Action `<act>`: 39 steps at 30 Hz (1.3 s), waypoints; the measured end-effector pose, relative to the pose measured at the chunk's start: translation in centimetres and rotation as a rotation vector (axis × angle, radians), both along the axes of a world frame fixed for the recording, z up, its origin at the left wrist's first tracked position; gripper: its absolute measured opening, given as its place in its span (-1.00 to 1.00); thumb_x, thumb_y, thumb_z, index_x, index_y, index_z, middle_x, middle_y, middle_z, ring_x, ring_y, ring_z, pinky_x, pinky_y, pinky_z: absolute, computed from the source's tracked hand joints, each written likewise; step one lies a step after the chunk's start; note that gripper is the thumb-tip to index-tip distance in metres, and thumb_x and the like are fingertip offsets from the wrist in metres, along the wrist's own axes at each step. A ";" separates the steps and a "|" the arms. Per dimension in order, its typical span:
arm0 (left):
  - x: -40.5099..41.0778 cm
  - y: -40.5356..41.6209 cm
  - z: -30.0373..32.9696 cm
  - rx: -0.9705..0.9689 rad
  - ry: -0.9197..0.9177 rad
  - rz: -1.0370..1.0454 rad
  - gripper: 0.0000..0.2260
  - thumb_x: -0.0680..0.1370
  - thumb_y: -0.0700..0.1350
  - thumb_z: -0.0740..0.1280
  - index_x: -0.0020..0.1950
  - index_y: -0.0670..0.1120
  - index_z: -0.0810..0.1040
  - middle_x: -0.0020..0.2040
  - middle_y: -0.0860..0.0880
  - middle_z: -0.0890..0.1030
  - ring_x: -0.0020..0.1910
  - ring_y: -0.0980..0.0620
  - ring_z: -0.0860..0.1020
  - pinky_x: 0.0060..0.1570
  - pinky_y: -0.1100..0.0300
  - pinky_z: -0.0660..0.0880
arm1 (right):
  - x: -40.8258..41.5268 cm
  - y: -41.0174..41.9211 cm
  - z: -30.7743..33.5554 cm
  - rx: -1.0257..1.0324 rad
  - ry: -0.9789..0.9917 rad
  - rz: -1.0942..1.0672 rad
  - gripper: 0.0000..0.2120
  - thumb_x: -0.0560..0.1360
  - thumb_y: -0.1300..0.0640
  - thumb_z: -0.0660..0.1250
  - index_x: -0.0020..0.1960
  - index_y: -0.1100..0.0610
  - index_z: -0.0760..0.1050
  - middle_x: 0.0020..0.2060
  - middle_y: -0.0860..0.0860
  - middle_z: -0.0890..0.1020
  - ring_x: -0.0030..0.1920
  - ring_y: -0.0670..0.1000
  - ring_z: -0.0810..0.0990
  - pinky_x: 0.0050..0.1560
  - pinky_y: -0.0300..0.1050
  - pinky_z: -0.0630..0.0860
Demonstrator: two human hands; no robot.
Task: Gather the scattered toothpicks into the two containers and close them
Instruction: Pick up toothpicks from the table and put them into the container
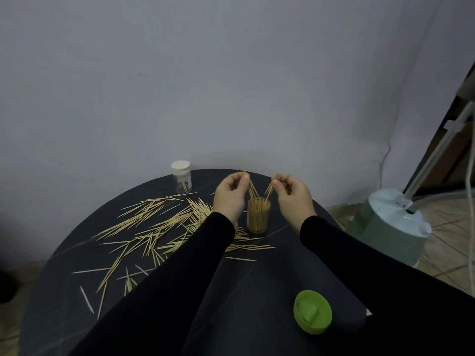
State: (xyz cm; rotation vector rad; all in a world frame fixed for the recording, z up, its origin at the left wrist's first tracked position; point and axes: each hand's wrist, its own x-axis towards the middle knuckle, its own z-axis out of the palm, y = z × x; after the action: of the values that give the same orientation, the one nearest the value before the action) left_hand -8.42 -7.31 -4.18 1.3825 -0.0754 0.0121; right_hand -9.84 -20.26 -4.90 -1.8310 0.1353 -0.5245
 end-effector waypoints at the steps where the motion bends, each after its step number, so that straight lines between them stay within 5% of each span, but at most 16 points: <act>1: -0.1 -0.2 -0.1 0.012 -0.005 0.005 -0.83 0.60 -0.11 0.27 0.15 -0.08 0.54 -0.08 0.04 0.55 -0.14 0.13 0.48 -0.06 0.16 0.51 | 0.1 -0.1 -0.2 -0.007 0.012 0.005 -0.83 0.60 0.17 0.24 0.16 0.14 0.51 -0.11 -0.06 0.57 -0.11 -0.17 0.53 -0.20 -0.43 0.41; 7: -0.3 -0.3 -1.6 0.243 -0.049 0.009 -0.88 0.58 -0.11 0.30 0.08 -0.07 0.58 -0.01 -0.02 0.61 -0.03 0.05 0.55 -0.08 0.26 0.49 | 0.2 0.5 -1.1 -0.157 0.069 0.069 -0.91 0.58 0.18 0.28 0.06 0.05 0.51 -0.15 -0.10 0.56 -0.10 -0.11 0.55 -0.17 -0.39 0.45; 10: 0.3 0.2 -2.8 0.410 -0.086 0.004 -0.94 0.54 -0.02 0.34 -0.05 0.07 0.61 -0.05 0.07 0.63 0.05 0.04 0.55 0.19 0.04 0.45 | 0.5 0.3 -1.6 -0.296 0.149 0.072 -0.92 0.54 0.08 0.33 -0.07 -0.11 0.49 -0.10 -0.10 0.58 0.00 -0.04 0.56 0.14 0.03 0.51; 12: 0.6 0.7 -3.2 0.553 -0.130 -0.001 -0.94 0.53 0.02 0.33 -0.07 0.14 0.59 -0.01 0.10 0.61 0.10 0.04 0.52 0.26 -0.09 0.40 | 0.4 0.2 -1.6 -0.301 0.162 0.095 -0.92 0.52 0.07 0.36 -0.09 -0.11 0.51 -0.04 -0.07 0.58 0.03 -0.02 0.55 0.16 0.08 0.50; 15: 0.2 1.1 -2.7 0.611 -0.260 -0.013 -0.79 0.58 -0.10 0.26 0.16 0.12 0.56 0.17 0.10 0.54 0.24 0.04 0.45 0.28 -0.05 0.42 | 0.1 -0.1 -1.4 -0.234 0.091 0.115 -0.91 0.51 0.14 0.37 -0.05 -0.05 0.56 0.02 -0.04 0.53 0.09 -0.02 0.52 0.13 -0.04 0.51; 17: -0.3 1.6 -2.3 0.745 -0.411 -0.019 -0.66 0.60 -0.20 0.20 0.35 0.04 0.46 0.30 0.08 0.49 0.33 0.10 0.38 0.36 0.07 0.35 | 0.0 -0.5 -1.5 -0.240 0.095 0.162 -0.85 0.50 0.11 0.37 -0.02 -0.12 0.53 0.02 -0.10 0.49 0.09 -0.04 0.49 0.22 0.10 0.47; 19: -0.8 1.9 -2.2 0.899 -0.558 -0.023 -0.57 0.58 -0.26 0.18 0.44 0.01 0.35 0.38 0.06 0.43 0.38 0.13 0.32 0.39 0.15 0.28 | -0.1 -1.0 -1.6 -0.384 0.163 0.243 -0.73 0.47 0.03 0.39 0.13 -0.16 0.45 -0.01 -0.16 0.43 0.03 -0.07 0.44 0.24 0.22 0.41; 23: -1.3 2.1 -2.4 1.094 -0.607 -0.060 -0.37 0.52 -0.32 0.20 0.54 0.04 0.14 0.50 0.07 0.26 0.47 0.07 0.21 0.44 -0.01 0.24 | -0.6 -1.2 -1.4 -0.614 0.255 0.292 -0.43 0.43 -0.05 0.43 0.37 -0.09 0.29 0.08 -0.15 0.39 0.02 -0.10 0.38 0.27 0.20 0.37; 28: -0.7 1.9 -2.3 1.127 -0.558 -0.123 -0.34 0.51 -0.29 0.24 0.55 0.04 0.11 0.50 0.03 0.25 0.47 0.04 0.19 0.41 -0.02 0.27 | -0.6 -1.1 -1.4 -0.648 0.203 0.244 -0.50 0.41 -0.11 0.44 0.28 -0.11 0.32 0.06 -0.18 0.46 -0.07 -0.17 0.40 0.24 0.18 0.40; 31: -0.5 2.2 -2.0 1.003 -0.411 -0.249 -0.40 0.50 -0.22 0.30 0.49 0.10 0.23 0.43 -0.03 0.33 0.36 0.02 0.34 0.32 0.04 0.39 | -0.5 -1.2 -1.6 -0.591 0.243 0.227 -0.36 0.35 -0.18 0.47 0.32 -0.10 0.28 -0.03 -0.23 0.46 -0.06 -0.13 0.46 0.23 0.19 0.42; 36: -0.7 2.9 -2.1 1.114 -0.645 -0.192 -0.55 0.51 -0.15 0.31 0.39 0.07 0.42 0.32 0.06 0.49 0.38 0.05 0.30 0.36 -0.01 0.28 | -0.1 -1.2 -1.8 -0.530 0.340 0.266 -0.40 0.18 -0.38 0.38 0.13 -0.12 0.52 0.02 -0.14 0.59 0.10 -0.02 0.53 0.26 0.23 0.41; 39: -0.6 3.2 -2.2 1.210 -0.736 -0.157 -0.57 0.53 -0.09 0.29 0.41 0.05 0.41 0.39 0.11 0.43 0.40 0.04 0.25 0.37 0.00 0.27 | -0.2 -1.3 -1.7 -0.560 0.343 0.251 -0.39 0.24 -0.36 0.40 0.19 -0.09 0.52 0.08 -0.12 0.58 0.12 -0.02 0.52 0.25 0.21 0.42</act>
State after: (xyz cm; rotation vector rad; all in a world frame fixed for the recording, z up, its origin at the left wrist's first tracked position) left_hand -9.06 -4.13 -6.42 2.5072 -0.9280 0.4003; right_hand -10.00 -21.52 -6.58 -2.4349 -0.0165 -0.0614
